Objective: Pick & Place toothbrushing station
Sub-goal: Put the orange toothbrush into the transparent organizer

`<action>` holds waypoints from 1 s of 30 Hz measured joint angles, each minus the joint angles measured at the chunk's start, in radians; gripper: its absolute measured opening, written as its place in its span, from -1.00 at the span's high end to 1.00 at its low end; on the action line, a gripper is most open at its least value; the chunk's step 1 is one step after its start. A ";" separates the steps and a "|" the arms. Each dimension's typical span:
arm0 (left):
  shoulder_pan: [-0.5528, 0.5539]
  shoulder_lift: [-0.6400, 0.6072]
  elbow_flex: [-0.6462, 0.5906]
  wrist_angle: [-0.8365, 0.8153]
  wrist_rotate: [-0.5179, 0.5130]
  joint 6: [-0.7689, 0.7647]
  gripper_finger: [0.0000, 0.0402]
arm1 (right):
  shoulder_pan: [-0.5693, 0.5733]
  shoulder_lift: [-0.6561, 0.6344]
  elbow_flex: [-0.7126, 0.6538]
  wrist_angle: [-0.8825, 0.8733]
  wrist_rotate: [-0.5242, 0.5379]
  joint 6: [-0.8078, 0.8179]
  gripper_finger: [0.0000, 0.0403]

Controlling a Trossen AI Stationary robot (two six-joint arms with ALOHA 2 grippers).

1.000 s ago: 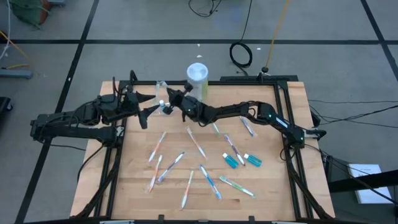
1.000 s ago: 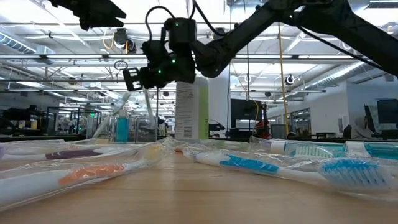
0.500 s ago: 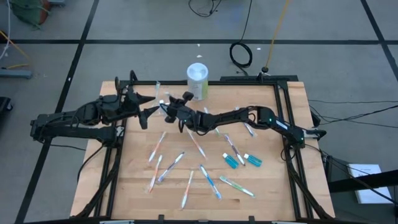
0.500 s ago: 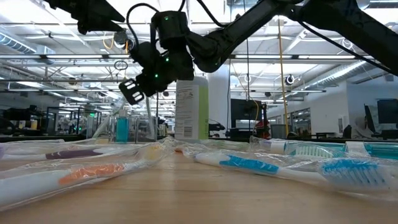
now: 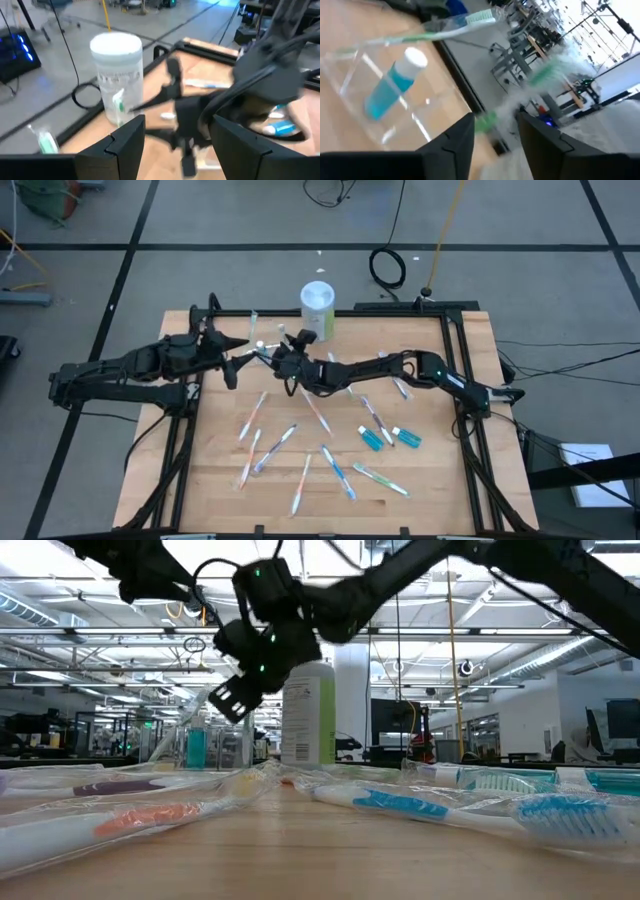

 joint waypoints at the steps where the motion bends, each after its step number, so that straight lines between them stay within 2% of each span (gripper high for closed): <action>1: 0.000 0.000 0.000 -0.020 0.010 -0.019 -0.12 | 0.009 -0.018 0.000 -0.068 0.002 0.012 0.23; 5: 0.000 0.000 0.000 -0.121 0.119 -0.079 -0.12 | 0.044 -0.097 0.000 -0.379 -0.005 0.151 0.17; 10: -0.001 0.009 0.000 -0.303 0.282 -0.174 -0.12 | 0.085 -0.207 0.000 -0.779 -0.004 0.418 0.17; 13: -0.014 0.034 0.000 -0.427 0.306 -0.268 -0.12 | 0.111 -0.269 -0.008 -0.992 -0.005 0.628 0.18; 15: -0.032 0.061 -0.002 -0.499 0.301 -0.315 -0.12 | 0.129 -0.312 -0.042 -1.056 -0.003 0.728 0.19; 18: -0.065 0.105 -0.039 -0.523 0.281 -0.386 -0.12 | 0.162 -0.400 -0.154 -1.056 -0.004 0.800 0.19; 22: -0.111 0.172 -0.130 -0.437 0.280 -0.453 -0.12 | 0.196 -0.528 -0.353 -0.936 -0.005 0.835 0.17; 26: -0.145 0.253 -0.207 -0.305 0.256 -0.505 -0.12 | 0.205 -0.663 -0.552 -0.731 -0.006 0.792 0.19; 30: -0.159 0.348 -0.226 -0.169 0.227 -0.489 -0.12 | 0.202 -0.792 -0.710 -0.481 -0.005 0.730 0.19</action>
